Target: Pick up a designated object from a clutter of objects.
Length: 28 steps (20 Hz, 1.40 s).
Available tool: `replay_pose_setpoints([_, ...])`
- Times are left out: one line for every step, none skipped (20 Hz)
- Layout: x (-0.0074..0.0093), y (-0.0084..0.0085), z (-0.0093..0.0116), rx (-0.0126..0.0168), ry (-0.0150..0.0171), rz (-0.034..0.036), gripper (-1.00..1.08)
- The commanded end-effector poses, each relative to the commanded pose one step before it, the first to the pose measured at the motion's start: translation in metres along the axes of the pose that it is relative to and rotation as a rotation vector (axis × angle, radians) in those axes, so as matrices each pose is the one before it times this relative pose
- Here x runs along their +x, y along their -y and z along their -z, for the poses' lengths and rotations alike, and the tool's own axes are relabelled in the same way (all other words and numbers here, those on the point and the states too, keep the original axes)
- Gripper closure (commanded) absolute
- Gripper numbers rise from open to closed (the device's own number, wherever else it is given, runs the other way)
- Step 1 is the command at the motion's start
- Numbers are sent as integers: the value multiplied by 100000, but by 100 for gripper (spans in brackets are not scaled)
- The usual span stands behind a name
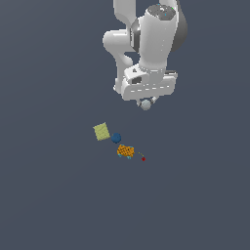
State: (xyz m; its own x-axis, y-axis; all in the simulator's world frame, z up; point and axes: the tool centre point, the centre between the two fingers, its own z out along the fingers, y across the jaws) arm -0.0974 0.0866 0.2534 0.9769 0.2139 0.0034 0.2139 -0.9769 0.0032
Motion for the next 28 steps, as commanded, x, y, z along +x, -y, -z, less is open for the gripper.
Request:
replay_pose_setpoints([-432,593,2311,60,89,138,108])
replay_pose_setpoints([-144,233,904,20,19,63,108])
replay_pose_setpoints([-148,209,913,0,0,0,108])
replay_pose_setpoints([-138,242,902,26,27,90,108])
replay_pose_setpoints([-138,232,908,18,19,64,108])
replay_pose_setpoints([-142,210,919,0,0,0,108])
replay_pose_setpoints([-133,233,913,17,20,64,108])
replay_pose_setpoints([-131,233,914,17,20,64,108])
replay_pose_setpoints([-124,228,892,17,21,64,108])
replay_pose_setpoints([-122,197,863,0,0,0,108])
replay_pose_setpoints([-105,209,811,17,21,63,108])
replay_pose_setpoints([-102,177,776,0,0,0,108])
replay_pose_setpoints([-84,188,723,18,22,63,108])
replay_pose_setpoints([-82,157,688,0,0,0,108])
replay_pose_setpoints([-66,166,633,20,22,62,108])
replay_pose_setpoints([-65,137,597,0,0,0,108])
replay_pose_setpoints([-48,144,541,22,23,61,108])
replay_pose_setpoints([-48,116,504,0,0,0,108])
replay_pose_setpoints([-39,105,456,0,0,0,108])
replay_pose_setpoints([-31,95,409,0,0,0,108])
replay_pose_setpoints([-14,96,351,30,25,57,108])
replay_pose_setpoints([-16,73,313,0,0,0,108])
replay_pose_setpoints([-10,62,265,0,0,0,108])
replay_pose_setpoints([-5,51,216,0,0,0,108])
replay_pose_setpoints([-1,40,168,0,0,0,108])
replay_pose_setpoints([1,29,119,0,0,0,108])
replay_pose_setpoints([1,17,71,0,0,0,108])
replay_pose_setpoints([0,6,23,0,0,0,108])
